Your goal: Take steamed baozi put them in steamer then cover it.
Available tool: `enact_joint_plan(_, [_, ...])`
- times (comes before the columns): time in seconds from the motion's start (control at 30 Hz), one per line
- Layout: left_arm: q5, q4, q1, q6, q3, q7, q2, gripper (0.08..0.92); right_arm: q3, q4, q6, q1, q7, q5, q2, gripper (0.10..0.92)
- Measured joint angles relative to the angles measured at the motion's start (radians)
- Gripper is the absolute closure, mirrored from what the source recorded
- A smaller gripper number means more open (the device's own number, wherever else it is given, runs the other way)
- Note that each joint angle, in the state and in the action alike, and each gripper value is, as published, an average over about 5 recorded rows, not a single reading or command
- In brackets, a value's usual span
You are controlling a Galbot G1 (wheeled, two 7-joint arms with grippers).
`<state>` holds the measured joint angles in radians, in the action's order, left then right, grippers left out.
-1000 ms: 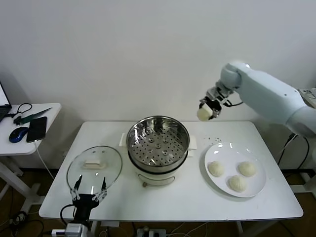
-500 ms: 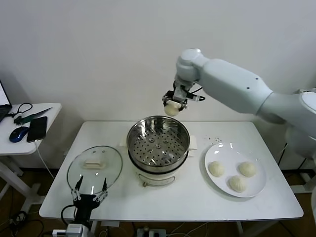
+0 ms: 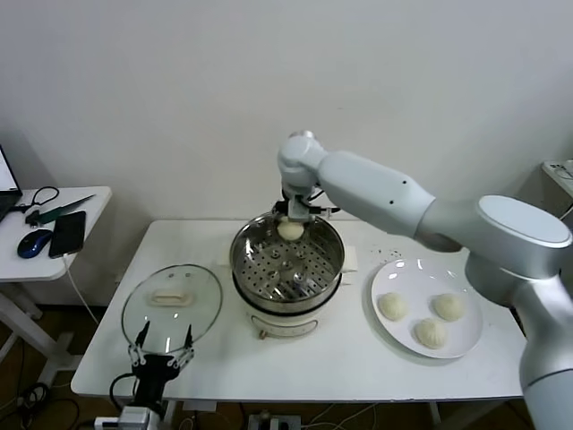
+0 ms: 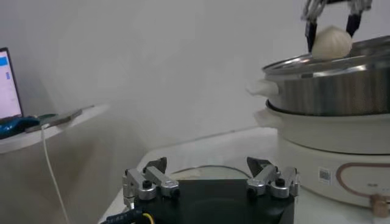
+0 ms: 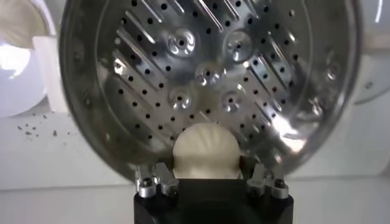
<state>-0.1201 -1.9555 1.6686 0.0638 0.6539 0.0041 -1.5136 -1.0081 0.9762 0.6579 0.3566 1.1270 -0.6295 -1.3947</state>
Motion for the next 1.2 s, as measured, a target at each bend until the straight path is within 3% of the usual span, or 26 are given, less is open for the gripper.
enact_joint_plan(0.33, [0.0,0.005,0.0,0.002,0.003,-0.001,0.002,0.177,0.013,-0.035,0.013,-0.061,-0.012,-0.056,-0.028,0.312])
enact_joint_plan(0.53, [0.001,0.006,0.002,0.004,0.003,-0.001,0.001,0.177,0.026,-0.036,0.02,-0.066,-0.012,-0.072,-0.033,0.213])
enact_joint_plan(0.77, [0.002,0.0,0.004,0.004,0.003,-0.002,0.0,0.177,0.03,-0.008,0.03,-0.039,0.012,-0.062,-0.011,0.203])
enact_joint_plan(1.0, [0.002,-0.003,0.01,0.004,0.003,-0.007,0.001,0.177,0.012,0.06,0.006,0.031,0.033,0.032,0.057,0.203])
enact_joint_plan(1.2, [0.002,-0.006,0.016,0.004,0.003,-0.01,0.004,0.177,-0.065,0.141,-0.115,0.13,-0.016,0.216,0.185,0.203])
